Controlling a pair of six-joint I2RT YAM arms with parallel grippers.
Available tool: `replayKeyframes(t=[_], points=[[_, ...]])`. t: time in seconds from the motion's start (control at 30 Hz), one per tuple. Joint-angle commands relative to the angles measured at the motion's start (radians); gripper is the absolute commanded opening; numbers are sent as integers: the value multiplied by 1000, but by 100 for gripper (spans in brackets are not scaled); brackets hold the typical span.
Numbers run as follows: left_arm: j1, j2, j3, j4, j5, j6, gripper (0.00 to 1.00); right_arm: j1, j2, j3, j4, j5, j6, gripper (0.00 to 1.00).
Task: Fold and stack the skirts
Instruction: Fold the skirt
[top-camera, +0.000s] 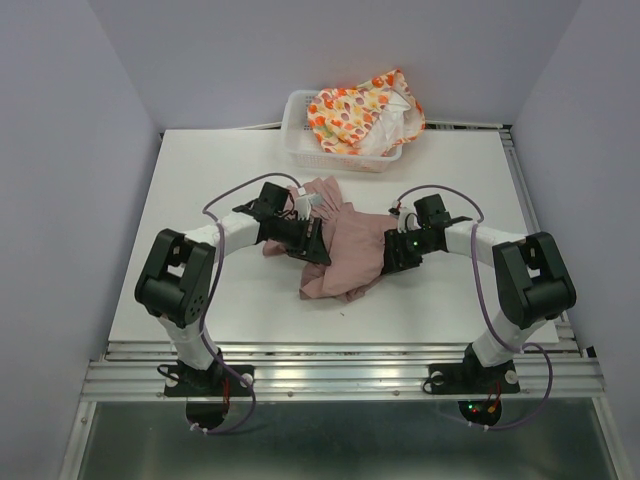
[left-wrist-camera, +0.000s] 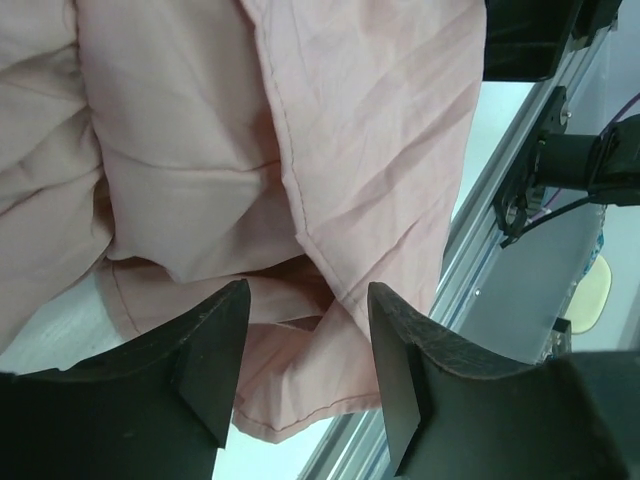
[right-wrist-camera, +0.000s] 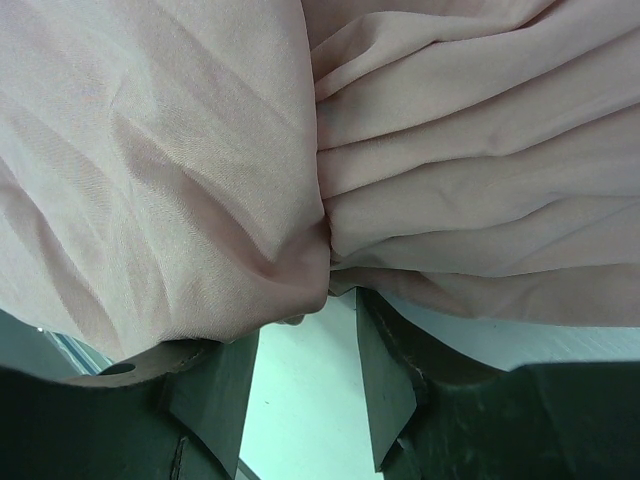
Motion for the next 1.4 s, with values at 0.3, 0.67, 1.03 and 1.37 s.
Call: replayKeyframes(t=[0.3,0.67,1.03,1.37], points=[[-32,24,21,149,126,-91,47,-8,-12,-13,4,30,-14,49],[-31,-28,-59,184,37,-119,61,-8,-19,-14,4,25,-14,50],[-34,9,-12,230,120,-140,31,-8,-22,-17,4,31,-16,50],[32,59,234,80,-18,5,0,-8,-25,-14,3,34,-22,50]])
